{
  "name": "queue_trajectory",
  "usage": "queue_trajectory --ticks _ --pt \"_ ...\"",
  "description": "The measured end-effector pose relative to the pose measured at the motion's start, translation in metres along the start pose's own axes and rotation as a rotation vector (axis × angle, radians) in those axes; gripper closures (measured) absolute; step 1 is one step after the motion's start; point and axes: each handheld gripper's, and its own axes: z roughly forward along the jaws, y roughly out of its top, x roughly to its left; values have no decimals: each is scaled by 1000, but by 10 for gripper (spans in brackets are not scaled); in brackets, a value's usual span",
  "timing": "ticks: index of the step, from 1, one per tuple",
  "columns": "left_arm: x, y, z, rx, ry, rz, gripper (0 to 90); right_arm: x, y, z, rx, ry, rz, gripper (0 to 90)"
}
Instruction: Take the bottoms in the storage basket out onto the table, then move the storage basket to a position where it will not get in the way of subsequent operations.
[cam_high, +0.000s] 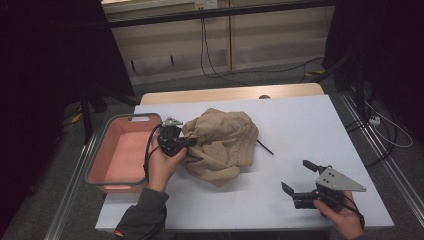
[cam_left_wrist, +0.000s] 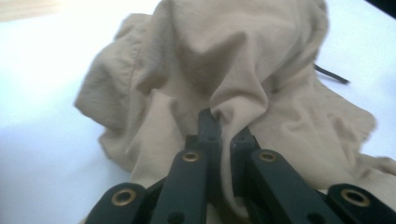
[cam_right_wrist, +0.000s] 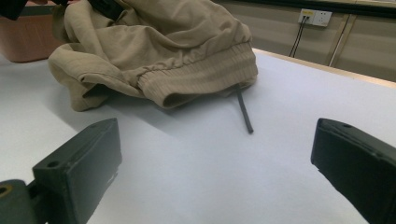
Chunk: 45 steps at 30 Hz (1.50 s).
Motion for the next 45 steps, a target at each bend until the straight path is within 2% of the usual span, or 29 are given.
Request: queue_trajectory --ticks 8,12,14,16,18,21,25,27,29,31,40,45 --pt "3 -3 7 -2 21 8 873 1 0 3 6 4 1 11" --pt "2 -3 8 -1 12 -6 844 2 0 2 6 6 -7 11" --pt "-1 -1 9 -1 3 -15 725 2 0 2 6 7 -8 11" --pt "-5 2 8 -19 6 10 576 2 0 1 6 8 -6 11" --pt "-10 5 7 -21 -13 12 431 2 0 0 2 8 -4 11" --pt "-20 11 3 -50 -14 57 333 2 0 -1 0 11 -8 11" --pt "-34 18 -3 -96 -35 127 255 2 0 -1 0 13 -9 11" --pt "-41 21 -4 -100 -72 141 232 2 0 -1 -1 14 -9 11" --pt "-48 22 -4 -98 -89 170 223 1 0 -1 0 12 -7 11" --pt "-53 24 -5 -101 -105 182 217 1 0 -1 0 12 -7 11" --pt "-65 28 -8 -123 -160 196 213 1 0 -2 1 14 -7 11" --pt "-77 27 -1 -111 -197 229 215 2 0 -1 2 18 -9 11"
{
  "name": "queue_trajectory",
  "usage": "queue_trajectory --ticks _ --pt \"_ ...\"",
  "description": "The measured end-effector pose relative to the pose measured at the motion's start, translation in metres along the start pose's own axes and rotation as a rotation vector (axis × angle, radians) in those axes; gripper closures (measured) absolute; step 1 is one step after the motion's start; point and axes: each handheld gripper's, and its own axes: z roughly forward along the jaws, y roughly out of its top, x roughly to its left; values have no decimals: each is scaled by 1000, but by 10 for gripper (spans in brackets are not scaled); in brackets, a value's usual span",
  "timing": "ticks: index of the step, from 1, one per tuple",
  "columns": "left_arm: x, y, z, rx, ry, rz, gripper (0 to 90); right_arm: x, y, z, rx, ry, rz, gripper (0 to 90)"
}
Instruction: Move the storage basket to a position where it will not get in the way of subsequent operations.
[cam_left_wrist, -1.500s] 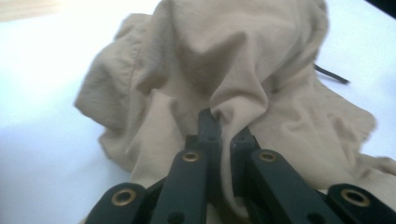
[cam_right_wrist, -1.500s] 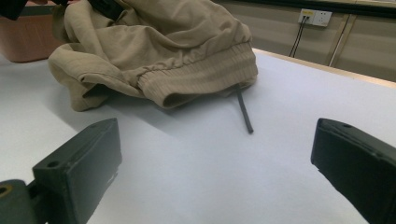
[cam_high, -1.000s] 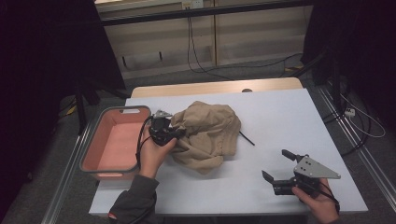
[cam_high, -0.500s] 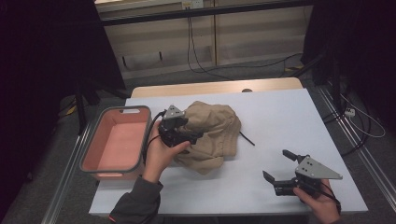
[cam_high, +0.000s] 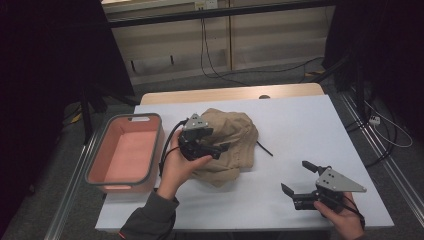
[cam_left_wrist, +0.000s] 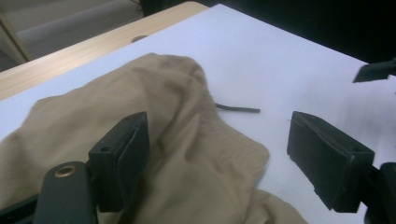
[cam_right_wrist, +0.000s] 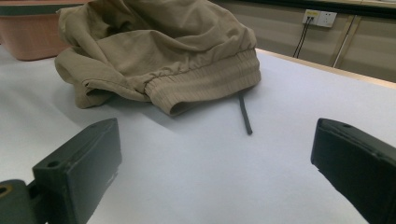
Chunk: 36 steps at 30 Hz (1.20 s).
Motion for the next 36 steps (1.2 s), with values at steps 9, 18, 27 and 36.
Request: queue_trajectory --ticks 9,18,27,36 --pt "-3 -28 45 131 -42 8 216 -1 0 0 2 2 2 11" --pt "-4 -63 79 248 -49 67 130 -2 0 -1 3 1 -1 11" --pt "-5 -70 78 237 35 95 377 0 0 -1 3 2 -5 11" --pt "0 -54 62 222 18 24 887 -1 -1 -1 11 1 -3 11"
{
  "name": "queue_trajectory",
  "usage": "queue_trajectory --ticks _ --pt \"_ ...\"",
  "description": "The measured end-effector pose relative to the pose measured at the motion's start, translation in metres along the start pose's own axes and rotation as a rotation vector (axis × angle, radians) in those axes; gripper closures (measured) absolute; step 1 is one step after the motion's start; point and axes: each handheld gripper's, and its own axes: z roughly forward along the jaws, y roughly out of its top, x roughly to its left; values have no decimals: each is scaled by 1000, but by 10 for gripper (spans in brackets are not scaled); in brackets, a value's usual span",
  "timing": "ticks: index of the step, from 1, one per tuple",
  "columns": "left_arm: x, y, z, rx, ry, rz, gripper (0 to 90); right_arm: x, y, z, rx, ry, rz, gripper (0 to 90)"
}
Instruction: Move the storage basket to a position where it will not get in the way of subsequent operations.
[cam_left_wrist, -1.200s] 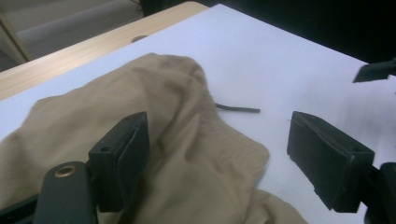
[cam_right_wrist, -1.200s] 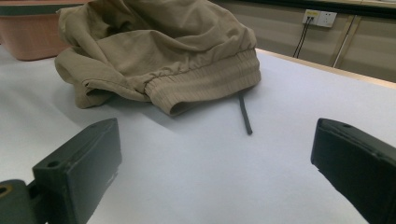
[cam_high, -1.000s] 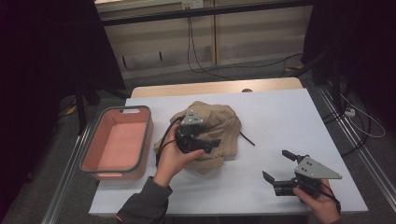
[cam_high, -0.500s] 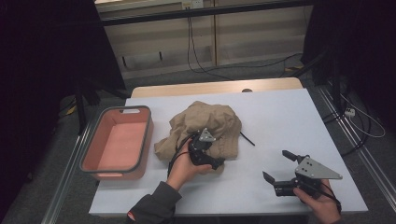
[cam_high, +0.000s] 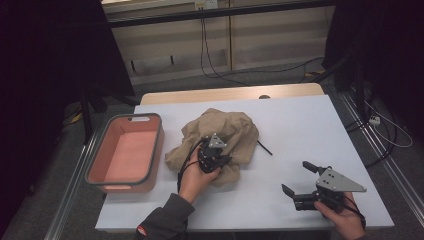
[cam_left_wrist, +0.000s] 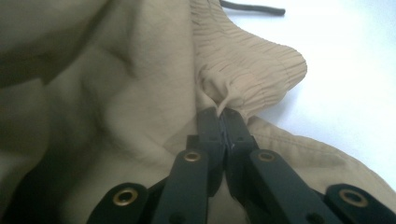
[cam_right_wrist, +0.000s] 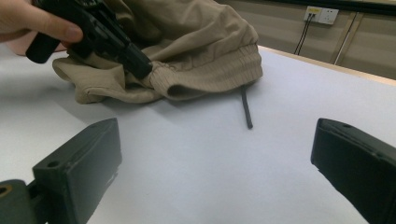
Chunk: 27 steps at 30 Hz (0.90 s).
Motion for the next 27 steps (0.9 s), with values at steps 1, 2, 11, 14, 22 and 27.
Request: queue_trajectory --ticks 1,2,11,14,22,27 --pt "1 1 -3 -9 -4 -9 890 0 0 0 -1 1 1 11" --pt "2 2 -6 -18 -6 -12 892 0 0 0 -1 1 0 11" --pt "30 13 -62 -216 -13 -129 894 3 0 3 12 13 2 11" --pt "42 8 -73 -255 8 -175 894 6 0 9 47 18 -24 11" --pt "58 1 -88 -297 60 -219 895 -1 5 37 102 -50 13 12" --pt "60 -3 -90 -298 76 -224 895 -11 11 65 183 -48 52 31"
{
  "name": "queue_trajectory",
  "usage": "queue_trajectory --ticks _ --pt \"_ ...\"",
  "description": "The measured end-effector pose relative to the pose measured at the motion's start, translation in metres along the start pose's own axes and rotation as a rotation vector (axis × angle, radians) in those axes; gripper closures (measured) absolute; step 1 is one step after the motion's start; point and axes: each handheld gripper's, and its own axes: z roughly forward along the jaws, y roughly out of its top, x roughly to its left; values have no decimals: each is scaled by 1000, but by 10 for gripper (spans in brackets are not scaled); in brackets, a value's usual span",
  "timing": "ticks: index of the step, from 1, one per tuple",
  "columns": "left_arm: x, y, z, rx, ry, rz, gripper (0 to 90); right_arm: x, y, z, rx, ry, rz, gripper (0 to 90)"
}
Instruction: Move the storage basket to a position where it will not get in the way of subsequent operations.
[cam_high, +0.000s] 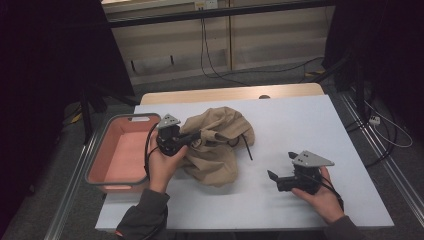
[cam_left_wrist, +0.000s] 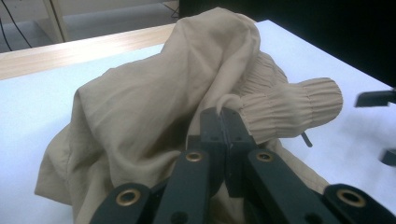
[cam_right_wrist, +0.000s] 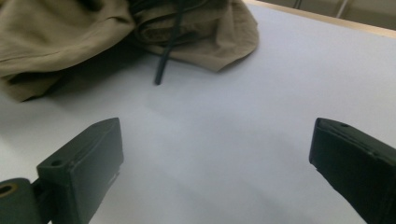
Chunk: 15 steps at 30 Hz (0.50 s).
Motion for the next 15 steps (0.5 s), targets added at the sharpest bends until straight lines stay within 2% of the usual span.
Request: queue_trajectory --ticks 2,8,12,15 --pt "1 -1 -1 1 4 -2 895 -2 5 8 -10 -15 7 40" --pt "4 -6 -6 -2 20 -13 895 -5 22 34 45 -28 -9 42" --pt "8 -8 -10 -12 35 -34 895 -12 30 59 99 -37 -37 99" --pt "10 -10 -13 -13 41 -46 895 -20 37 79 124 -29 -11 146"
